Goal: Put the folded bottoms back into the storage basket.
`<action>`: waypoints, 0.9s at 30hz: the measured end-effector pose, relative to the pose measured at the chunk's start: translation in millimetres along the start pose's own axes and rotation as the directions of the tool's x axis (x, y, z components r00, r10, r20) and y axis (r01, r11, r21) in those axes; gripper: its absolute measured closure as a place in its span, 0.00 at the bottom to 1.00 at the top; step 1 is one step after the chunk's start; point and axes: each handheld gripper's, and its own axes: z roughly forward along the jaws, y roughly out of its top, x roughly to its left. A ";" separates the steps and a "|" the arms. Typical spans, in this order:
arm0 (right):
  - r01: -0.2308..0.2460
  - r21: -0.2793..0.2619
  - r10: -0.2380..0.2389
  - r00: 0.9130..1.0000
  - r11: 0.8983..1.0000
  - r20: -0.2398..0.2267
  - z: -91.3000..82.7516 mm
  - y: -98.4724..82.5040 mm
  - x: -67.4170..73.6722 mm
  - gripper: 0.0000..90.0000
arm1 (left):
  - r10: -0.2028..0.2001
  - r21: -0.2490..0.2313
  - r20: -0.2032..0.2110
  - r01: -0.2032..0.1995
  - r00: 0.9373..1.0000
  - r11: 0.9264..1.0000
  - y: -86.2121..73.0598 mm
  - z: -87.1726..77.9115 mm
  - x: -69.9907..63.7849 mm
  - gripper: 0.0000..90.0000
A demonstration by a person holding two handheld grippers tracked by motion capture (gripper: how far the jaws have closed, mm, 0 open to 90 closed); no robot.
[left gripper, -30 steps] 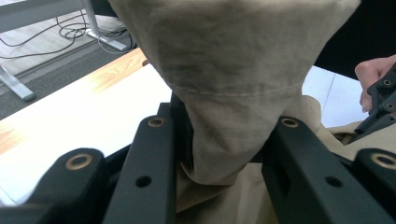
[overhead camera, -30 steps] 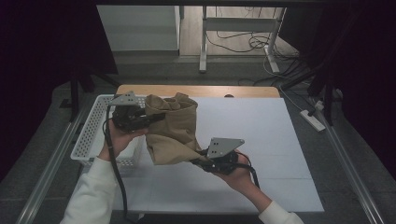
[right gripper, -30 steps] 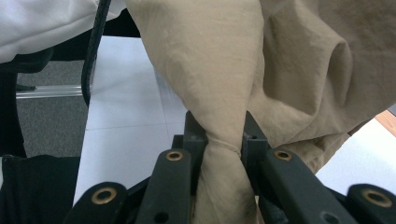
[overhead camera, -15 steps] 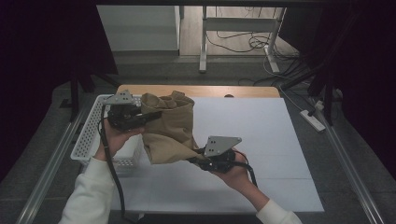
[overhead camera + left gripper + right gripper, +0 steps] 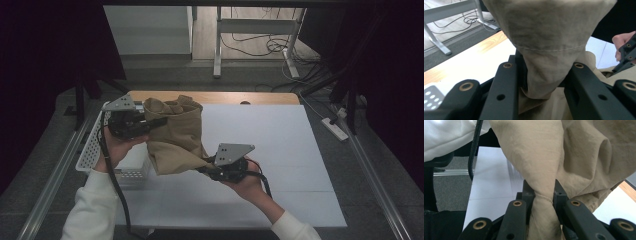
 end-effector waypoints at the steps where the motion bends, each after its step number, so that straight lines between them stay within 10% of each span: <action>1: 0.001 0.002 -0.001 1.000 1.000 -0.003 1.0 0.5 -0.1 0.86 | -0.002 0.000 -0.001 0.002 1.000 1.000 -0.1 -0.5 0.4 0.79; 27: 0.015 -0.015 -0.016 1.000 1.000 -0.015 15.8 12.9 -5.5 0.86 | -0.031 -0.009 -0.025 0.031 0.999 0.999 -3.9 -17.4 12.5 0.79</action>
